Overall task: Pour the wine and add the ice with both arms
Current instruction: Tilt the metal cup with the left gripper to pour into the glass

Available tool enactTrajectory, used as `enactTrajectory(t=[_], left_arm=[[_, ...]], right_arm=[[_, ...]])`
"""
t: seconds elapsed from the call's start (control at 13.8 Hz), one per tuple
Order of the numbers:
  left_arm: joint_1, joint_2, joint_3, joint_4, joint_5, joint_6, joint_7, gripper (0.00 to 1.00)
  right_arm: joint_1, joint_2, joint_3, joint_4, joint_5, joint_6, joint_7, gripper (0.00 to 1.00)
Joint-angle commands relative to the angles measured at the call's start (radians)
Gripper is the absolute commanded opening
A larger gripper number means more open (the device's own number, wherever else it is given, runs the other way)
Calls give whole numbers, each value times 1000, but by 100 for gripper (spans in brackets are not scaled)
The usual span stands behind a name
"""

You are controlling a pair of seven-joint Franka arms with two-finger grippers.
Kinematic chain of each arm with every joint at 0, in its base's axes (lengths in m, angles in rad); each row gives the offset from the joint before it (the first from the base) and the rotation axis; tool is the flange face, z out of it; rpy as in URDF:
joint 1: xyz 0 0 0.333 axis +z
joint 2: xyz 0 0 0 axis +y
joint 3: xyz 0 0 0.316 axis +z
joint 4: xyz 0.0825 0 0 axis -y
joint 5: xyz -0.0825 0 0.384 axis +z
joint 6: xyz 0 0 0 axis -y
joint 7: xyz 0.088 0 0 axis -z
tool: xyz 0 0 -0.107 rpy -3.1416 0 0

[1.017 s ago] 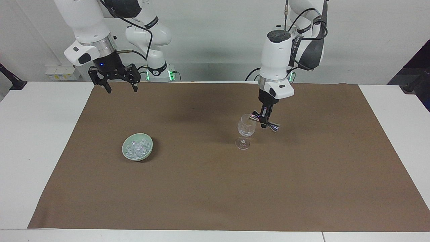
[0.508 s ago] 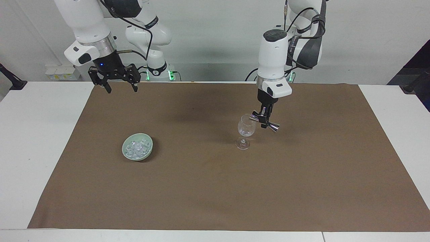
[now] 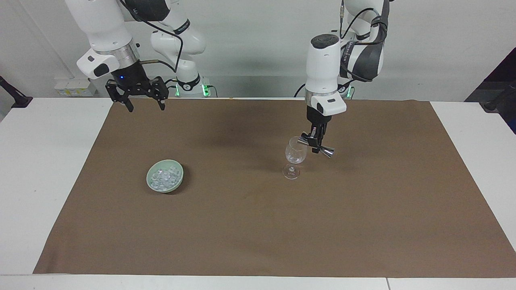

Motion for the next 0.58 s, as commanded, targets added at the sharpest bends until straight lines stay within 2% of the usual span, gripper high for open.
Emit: enactTrajectory(t=[0.0, 0.51], left_arm=[[-33, -8, 18, 5, 33, -24, -22, 0], [-39, -9, 18, 13, 71, -58, -22, 0]], right_arm=[[-17, 2, 2, 0, 21, 12, 5, 100], [-20, 3, 0, 1, 21, 9, 2, 100]])
